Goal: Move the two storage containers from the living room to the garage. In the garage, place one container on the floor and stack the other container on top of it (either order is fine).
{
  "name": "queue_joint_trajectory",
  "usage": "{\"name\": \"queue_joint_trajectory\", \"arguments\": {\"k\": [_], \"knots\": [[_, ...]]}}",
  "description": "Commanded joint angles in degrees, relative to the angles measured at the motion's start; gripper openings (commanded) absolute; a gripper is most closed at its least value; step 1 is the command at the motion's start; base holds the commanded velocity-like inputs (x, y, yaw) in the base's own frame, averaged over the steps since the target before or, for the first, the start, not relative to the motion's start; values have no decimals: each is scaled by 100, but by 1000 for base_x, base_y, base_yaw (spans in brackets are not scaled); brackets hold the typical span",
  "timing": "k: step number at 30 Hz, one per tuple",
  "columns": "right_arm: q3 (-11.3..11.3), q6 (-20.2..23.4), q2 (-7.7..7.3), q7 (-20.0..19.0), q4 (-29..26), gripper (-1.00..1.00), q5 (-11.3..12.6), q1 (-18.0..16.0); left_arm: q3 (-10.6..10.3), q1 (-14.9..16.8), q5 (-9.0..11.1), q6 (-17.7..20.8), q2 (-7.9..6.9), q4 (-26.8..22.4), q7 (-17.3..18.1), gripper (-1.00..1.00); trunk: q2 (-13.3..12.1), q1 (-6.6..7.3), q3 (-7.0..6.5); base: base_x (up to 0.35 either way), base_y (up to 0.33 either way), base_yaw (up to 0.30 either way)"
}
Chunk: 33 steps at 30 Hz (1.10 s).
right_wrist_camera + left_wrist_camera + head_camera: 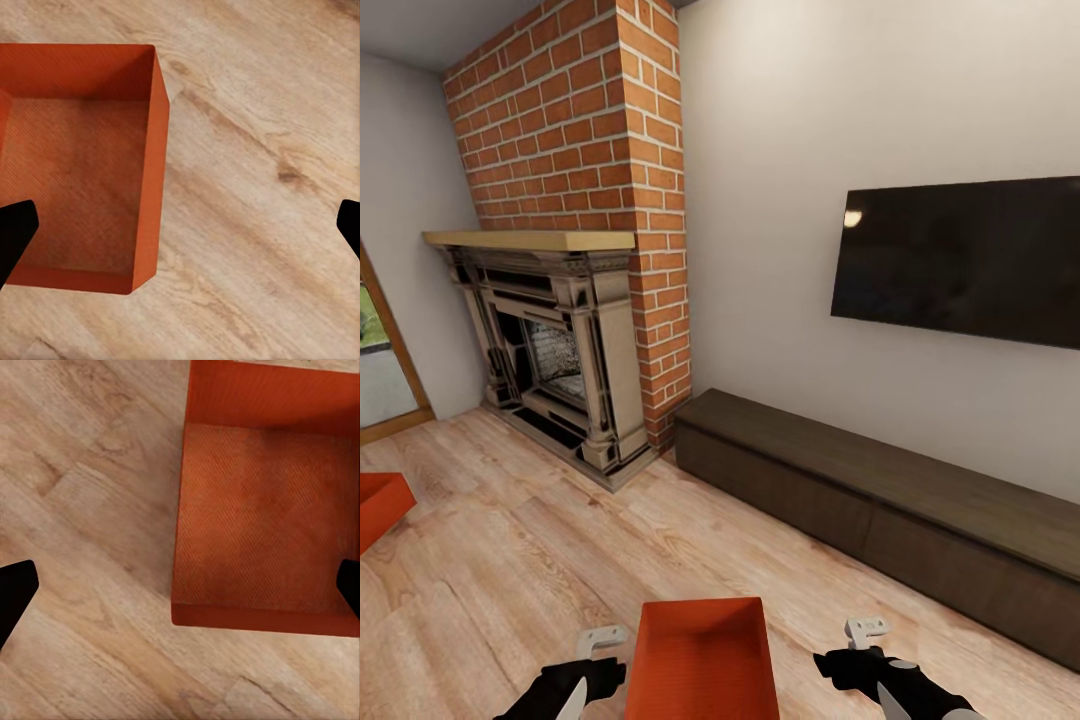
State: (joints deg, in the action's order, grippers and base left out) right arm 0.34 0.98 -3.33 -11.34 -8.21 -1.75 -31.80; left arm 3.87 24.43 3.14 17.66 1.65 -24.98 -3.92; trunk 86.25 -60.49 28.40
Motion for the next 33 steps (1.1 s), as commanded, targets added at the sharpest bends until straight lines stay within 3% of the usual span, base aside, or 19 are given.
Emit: {"name": "queue_joint_trajectory", "arguments": {"k": [1, 3, 9, 33], "knots": [[1, 8, -4, -17, -5, 100, -19, -2, 25, 3, 35, 35, 5, -13, -13, 100, 3, 0, 6, 0, 0, 0], [1, -1, -2, -17, -5, 100, -19, -2, 16, 3, 30, 43, 3, -16, -10, 100, 3, 0, 6, 0, 0, 0], [10, -10, -1, -17, -5, 100, -18, -2, -18, 9, -385, 46, 42, -112, -9, 100, 3, 0, 6, 0, 0, 0], [1, -10, -2, -17, -5, 100, -18, -2, -12, 9, -388, 20, 39, -115, -6, 100, 845, -461, 509, 0, 1, 0]]}}
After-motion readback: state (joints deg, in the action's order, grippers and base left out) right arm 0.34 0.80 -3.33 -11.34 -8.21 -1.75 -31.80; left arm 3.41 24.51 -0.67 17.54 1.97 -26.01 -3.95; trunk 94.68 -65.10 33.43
